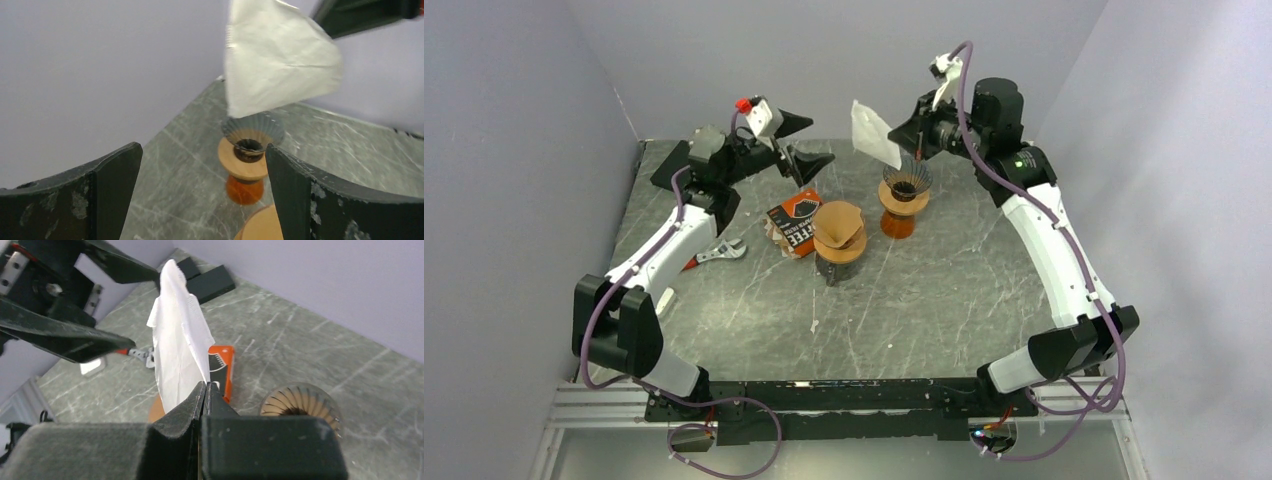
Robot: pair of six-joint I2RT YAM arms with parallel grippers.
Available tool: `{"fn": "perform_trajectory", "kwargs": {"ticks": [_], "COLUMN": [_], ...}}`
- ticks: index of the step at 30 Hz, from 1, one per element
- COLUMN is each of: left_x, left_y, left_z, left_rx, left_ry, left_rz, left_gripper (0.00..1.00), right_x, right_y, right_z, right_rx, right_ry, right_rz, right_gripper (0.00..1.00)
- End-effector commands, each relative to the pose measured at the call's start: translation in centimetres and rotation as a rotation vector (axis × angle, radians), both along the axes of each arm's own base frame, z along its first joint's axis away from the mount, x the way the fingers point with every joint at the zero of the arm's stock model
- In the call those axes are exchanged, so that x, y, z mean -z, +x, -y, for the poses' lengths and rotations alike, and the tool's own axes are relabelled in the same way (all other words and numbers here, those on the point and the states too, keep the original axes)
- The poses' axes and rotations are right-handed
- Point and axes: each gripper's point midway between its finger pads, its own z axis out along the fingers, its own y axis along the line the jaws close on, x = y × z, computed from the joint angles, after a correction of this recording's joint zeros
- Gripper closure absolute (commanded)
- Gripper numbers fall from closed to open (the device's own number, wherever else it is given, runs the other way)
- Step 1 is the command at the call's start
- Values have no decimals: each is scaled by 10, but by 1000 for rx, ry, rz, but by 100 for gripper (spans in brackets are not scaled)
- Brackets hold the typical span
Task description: Place the coffee filter in the dripper
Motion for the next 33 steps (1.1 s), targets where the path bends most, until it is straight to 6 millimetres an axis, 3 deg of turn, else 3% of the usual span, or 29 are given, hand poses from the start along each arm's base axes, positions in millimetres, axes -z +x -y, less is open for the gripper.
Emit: {"fn": "perform_trajectory", "kwargs": {"ticks": [1,6,13,22,33], "left_x": [-18,5,21,64,69], "left_y": [35,53,71,78,85], "left_z": [-30,-34,-22,33,77], "left_rx": [-286,-348,-334,-210,-318], "left_ry": [-12,90,43,124,68], "left_rz": [-232,-408,-529,-821,-834], "left_gripper": [0,0,1,1,0], "right_x": [0,17,48,83,114], "right_y": [21,32,41,56,63], "right_z": [36,68,85,91,88], "right_rx": [171,266,344,388,376], "right_ry": [47,69,-7,-65,-86], "right_rz": [-86,-202,-325,-419,-486], "right_gripper": [100,100,100,100,100]}}
